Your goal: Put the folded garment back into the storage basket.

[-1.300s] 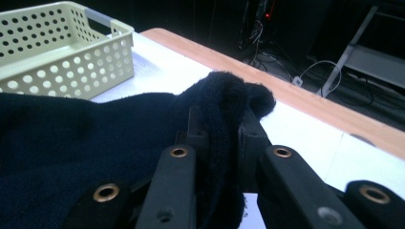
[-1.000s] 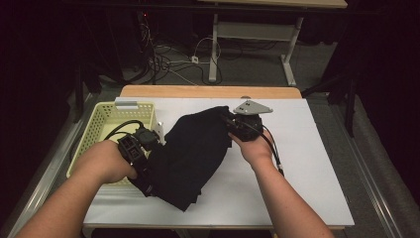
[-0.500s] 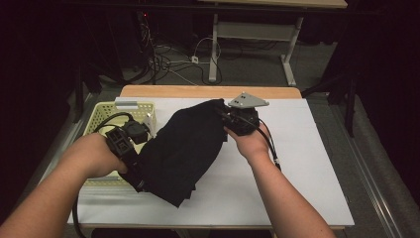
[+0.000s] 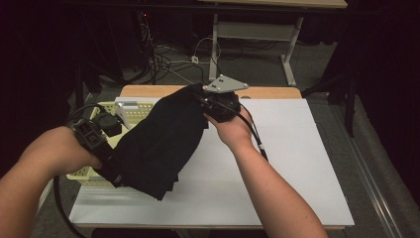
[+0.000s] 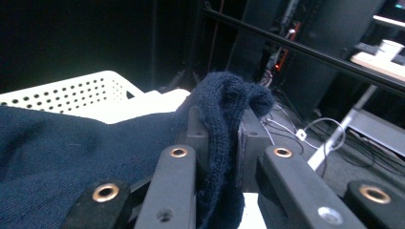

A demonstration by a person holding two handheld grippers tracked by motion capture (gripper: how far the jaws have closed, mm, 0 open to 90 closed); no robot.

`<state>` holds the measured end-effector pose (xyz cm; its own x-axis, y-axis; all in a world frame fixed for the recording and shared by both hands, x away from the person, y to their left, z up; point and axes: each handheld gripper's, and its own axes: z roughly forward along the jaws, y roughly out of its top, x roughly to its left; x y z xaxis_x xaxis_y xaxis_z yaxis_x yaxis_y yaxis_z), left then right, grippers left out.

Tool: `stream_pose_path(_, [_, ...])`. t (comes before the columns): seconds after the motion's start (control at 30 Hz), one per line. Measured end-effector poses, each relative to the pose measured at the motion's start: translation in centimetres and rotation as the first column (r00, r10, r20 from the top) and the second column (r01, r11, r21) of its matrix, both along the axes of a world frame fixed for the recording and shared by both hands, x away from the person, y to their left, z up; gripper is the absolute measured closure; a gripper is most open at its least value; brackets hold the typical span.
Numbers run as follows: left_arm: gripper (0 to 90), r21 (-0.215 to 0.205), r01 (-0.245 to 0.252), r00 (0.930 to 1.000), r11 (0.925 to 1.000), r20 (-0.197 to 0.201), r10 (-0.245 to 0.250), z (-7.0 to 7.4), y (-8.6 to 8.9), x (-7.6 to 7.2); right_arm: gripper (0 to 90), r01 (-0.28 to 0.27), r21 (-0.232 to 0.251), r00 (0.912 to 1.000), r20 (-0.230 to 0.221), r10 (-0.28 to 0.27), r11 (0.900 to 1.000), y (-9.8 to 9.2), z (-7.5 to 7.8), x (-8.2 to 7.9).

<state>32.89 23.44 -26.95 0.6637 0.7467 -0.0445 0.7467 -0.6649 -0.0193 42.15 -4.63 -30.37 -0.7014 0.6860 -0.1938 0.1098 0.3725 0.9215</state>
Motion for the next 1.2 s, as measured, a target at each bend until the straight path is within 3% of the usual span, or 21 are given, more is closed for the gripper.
stream_pose_path(0.3, [75.0, -0.005, -0.051, 0.9986, 0.9987, -0.011, 0.051, -1.4, 2.8, -0.7, 81.3, -0.050, -0.008, 0.9986, -0.017, 0.050, 0.999, 3.8, -0.8, 0.8])
stream_pose_path(0.53, [74.9, -0.022, -0.093, 0.9956, 0.9954, 0.005, 0.093, -2.6, 4.8, -1.0, 81.3, -0.078, -0.018, 0.9959, -0.048, 0.077, 0.997, 6.4, -2.0, 1.6])
stream_pose_path(0.8, [74.9, -0.036, -0.132, 0.9912, 0.9906, 0.002, 0.132, -3.3, 6.8, -1.1, 81.2, -0.102, -0.053, 0.9937, -0.051, 0.099, 0.993, 8.7, -3.4, 2.7])
stream_pose_path(1.2, [74.9, -0.039, -0.177, 0.9841, 0.9834, 0.000, 0.177, -4.1, 9.1, -1.0, 81.2, -0.117, -0.052, 0.9905, -0.079, 0.112, 0.992, 11.4, -4.8, 4.6])
